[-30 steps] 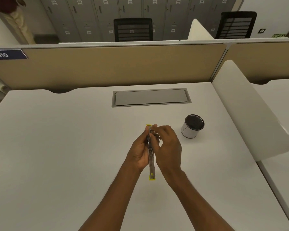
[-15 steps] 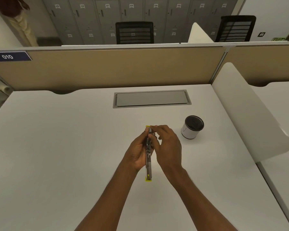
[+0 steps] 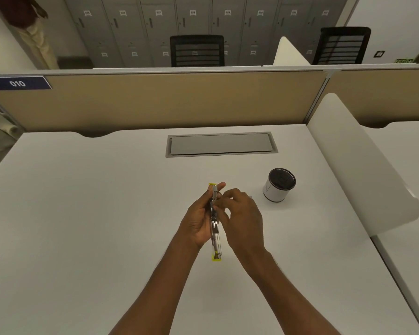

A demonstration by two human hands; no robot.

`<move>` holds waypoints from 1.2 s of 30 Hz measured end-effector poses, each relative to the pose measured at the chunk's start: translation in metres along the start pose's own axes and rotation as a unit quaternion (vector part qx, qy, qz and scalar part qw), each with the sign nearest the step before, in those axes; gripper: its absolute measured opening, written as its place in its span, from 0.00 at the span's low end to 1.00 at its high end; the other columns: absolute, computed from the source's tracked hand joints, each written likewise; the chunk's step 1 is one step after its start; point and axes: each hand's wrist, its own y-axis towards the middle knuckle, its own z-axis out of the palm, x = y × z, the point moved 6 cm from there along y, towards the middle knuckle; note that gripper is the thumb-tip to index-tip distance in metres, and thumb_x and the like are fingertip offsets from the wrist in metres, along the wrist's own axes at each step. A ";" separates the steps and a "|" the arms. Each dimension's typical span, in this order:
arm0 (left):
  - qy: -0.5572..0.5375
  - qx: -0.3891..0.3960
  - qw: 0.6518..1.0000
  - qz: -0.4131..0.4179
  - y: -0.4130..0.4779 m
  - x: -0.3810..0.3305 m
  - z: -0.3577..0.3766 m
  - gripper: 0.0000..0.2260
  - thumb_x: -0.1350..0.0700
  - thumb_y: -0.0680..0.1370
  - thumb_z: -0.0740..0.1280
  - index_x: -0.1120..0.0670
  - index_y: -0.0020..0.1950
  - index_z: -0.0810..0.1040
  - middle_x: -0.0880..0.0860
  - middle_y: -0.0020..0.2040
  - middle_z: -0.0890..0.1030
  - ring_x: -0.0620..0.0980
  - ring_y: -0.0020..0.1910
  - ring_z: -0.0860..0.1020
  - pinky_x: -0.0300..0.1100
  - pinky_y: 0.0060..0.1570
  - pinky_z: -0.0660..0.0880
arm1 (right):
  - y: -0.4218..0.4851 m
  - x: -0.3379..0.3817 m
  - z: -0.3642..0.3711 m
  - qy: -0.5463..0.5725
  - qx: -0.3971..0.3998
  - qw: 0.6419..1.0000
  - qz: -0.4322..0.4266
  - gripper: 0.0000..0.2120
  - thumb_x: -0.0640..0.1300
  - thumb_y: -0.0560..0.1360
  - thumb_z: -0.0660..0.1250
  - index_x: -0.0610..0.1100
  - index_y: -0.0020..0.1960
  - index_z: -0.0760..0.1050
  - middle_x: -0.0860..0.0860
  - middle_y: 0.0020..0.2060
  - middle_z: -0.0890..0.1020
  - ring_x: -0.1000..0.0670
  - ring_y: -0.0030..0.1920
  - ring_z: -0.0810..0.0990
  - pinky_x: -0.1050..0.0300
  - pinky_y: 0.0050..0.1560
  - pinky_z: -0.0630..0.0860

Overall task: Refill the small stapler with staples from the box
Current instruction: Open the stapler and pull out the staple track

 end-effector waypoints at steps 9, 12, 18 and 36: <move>-0.039 0.036 0.999 0.003 -0.006 -0.004 0.013 0.19 0.50 0.85 0.60 0.61 0.70 0.77 0.51 0.36 0.80 0.47 0.36 0.84 0.46 0.54 0.84 | -0.012 -0.007 0.004 0.140 0.014 0.986 0.085 0.07 0.46 0.77 0.69 0.48 0.55 0.77 0.55 0.47 0.81 0.61 0.40 0.76 0.73 0.40 0.71; -0.030 0.049 0.998 0.005 -0.010 -0.006 0.020 0.19 0.50 0.86 0.58 0.61 0.69 0.77 0.52 0.38 0.84 0.50 0.42 0.87 0.49 0.52 0.85 | -0.007 -0.007 0.000 0.138 -0.001 0.986 0.091 0.08 0.44 0.79 0.67 0.48 0.57 0.77 0.56 0.50 0.81 0.59 0.40 0.77 0.77 0.41 0.69; -0.033 0.051 0.998 -0.005 -0.004 -0.004 0.016 0.19 0.49 0.84 0.64 0.58 0.69 0.80 0.57 0.55 0.84 0.60 0.67 0.79 0.61 0.75 0.67 | -0.002 -0.013 -0.002 0.142 -0.004 0.986 0.086 0.07 0.41 0.78 0.67 0.48 0.55 0.79 0.55 0.49 0.82 0.56 0.42 0.79 0.66 0.42 0.75; -0.034 -0.002 0.999 0.016 -0.011 -0.007 0.015 0.21 0.51 0.82 0.65 0.62 0.71 0.78 0.51 0.43 0.77 0.44 0.39 0.79 0.37 0.44 0.81 | -0.013 -0.006 0.008 0.069 0.043 0.996 0.034 0.05 0.47 0.75 0.70 0.51 0.51 0.81 0.56 0.47 0.80 0.55 0.39 0.77 0.61 0.40 0.78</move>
